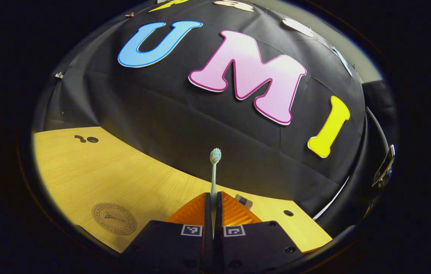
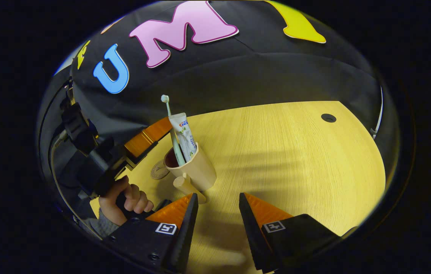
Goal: Put the toothbrush and toothpaste on the desktop into the cup, then pick up the cup and place it on the coaster on the desktop.
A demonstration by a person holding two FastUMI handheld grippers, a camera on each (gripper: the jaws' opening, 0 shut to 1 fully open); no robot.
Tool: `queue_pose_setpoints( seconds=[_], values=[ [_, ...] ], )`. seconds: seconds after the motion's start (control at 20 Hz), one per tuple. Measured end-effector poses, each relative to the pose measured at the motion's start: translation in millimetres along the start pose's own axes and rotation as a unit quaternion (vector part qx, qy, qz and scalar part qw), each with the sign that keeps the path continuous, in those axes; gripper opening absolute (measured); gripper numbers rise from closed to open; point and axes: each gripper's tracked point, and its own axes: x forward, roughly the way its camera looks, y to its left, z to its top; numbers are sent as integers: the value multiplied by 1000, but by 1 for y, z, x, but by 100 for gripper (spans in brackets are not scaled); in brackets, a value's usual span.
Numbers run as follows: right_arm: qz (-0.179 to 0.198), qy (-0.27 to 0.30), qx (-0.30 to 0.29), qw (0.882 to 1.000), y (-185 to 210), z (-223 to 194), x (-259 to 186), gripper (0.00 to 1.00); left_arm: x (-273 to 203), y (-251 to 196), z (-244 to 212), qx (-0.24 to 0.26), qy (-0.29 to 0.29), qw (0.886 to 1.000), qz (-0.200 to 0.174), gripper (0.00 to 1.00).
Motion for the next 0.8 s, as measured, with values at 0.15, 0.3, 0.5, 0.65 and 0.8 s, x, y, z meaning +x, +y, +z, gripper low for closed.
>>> queue_pose_setpoints(
  seconds=[0.15, 0.3, 0.5, 0.65, 0.8],
  values=[
    [-4, 2, 3, 1000, -5, 2, 3, 66, -3, 6, -14, 26, 4, 1000, 10, 6],
    [-5, 6, 0, 1000, -8, 0, 3, 66, -9, 5, -24, 41, 6, 999, 2, 7],
    [-2, 11, -12, 1000, -6, 1, 3, 68, -16, 2, -24, 52, 9, 998, -16, 13],
    [3, 12, -22, 1000, 0, 11, -1, 71, -24, 5, -22, 44, 16, 998, -29, 15],
    [10, 29, -49, 998, 10, 17, -4, 75, -38, 17, -11, 32, 23, 999, -26, 42]
  ],
)
